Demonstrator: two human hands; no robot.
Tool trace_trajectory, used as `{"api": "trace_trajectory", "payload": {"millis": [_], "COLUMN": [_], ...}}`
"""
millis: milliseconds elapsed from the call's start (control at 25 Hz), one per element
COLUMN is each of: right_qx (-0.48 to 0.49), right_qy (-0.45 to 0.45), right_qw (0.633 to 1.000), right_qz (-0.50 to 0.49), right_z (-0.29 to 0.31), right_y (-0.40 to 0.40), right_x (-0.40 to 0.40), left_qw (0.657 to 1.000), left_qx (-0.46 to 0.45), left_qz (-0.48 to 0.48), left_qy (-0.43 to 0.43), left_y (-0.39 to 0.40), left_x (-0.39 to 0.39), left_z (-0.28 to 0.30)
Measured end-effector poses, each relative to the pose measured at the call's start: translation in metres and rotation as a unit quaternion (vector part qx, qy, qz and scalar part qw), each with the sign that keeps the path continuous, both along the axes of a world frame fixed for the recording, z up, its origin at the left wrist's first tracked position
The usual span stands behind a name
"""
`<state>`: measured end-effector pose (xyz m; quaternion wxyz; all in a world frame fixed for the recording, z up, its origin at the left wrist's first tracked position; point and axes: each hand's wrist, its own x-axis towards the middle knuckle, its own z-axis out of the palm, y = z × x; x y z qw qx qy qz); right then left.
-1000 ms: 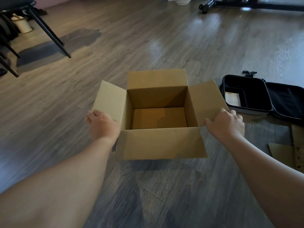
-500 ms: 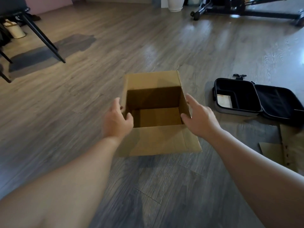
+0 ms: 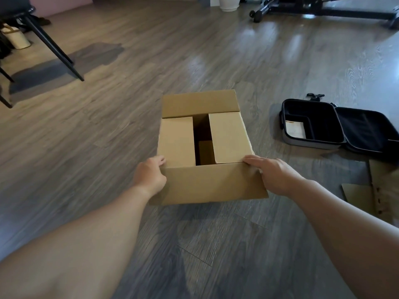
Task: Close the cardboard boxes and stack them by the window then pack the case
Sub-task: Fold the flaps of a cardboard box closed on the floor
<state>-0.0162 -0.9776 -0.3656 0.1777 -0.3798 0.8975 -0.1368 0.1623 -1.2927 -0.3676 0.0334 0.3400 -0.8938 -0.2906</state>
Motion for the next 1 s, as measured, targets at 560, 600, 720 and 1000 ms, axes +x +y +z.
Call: {"api": "trace_trajectory", "payload": {"millis": [560, 600, 720, 1000], "right_qx": [-0.185, -0.192, -0.218, -0.178], "right_qy": [-0.034, -0.014, -0.004, 0.041], "right_qw": [0.925, 0.92, 0.907, 0.946], "right_qz": [-0.329, -0.341, -0.359, -0.268], "right_z": [-0.006, -0.008, -0.01, -0.017], "right_y": [0.083, 0.081, 0.077, 0.082], "right_x": [-0.022, -0.019, -0.014, 0.0], "left_qw": [0.997, 0.999, 0.999, 0.996], "left_qx": [0.07, 0.034, -0.023, -0.051], "left_qz": [-0.041, -0.035, -0.042, -0.041], "left_qy": [-0.002, -0.003, 0.009, -0.055], "left_y": [0.045, 0.05, 0.063, 0.078], "left_x": [-0.043, -0.045, -0.051, -0.066], "left_z": [0.017, 0.016, 0.012, 0.0]}}
